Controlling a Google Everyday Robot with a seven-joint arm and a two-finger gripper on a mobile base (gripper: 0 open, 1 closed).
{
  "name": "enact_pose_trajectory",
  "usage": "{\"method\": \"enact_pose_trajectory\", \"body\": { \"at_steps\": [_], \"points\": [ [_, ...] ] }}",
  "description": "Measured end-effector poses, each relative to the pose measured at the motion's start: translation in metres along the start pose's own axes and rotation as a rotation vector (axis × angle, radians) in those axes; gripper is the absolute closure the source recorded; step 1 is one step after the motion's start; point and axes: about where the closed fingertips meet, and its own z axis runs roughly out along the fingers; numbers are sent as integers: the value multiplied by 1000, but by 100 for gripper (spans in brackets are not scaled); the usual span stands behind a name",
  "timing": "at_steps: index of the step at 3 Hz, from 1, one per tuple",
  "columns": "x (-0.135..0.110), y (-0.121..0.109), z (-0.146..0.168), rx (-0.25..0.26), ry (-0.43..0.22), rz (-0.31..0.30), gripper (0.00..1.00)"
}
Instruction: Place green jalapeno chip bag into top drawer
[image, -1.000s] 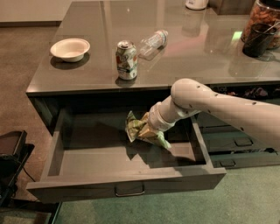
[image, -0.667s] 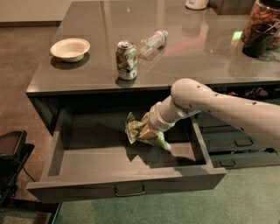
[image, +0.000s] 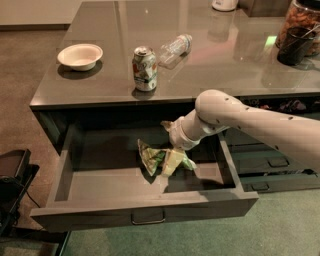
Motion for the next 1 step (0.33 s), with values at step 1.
{"method": "enact_pose_trajectory", "body": {
  "at_steps": [1],
  "points": [
    [0, 0, 0, 0, 0, 0, 0]
  ]
}}
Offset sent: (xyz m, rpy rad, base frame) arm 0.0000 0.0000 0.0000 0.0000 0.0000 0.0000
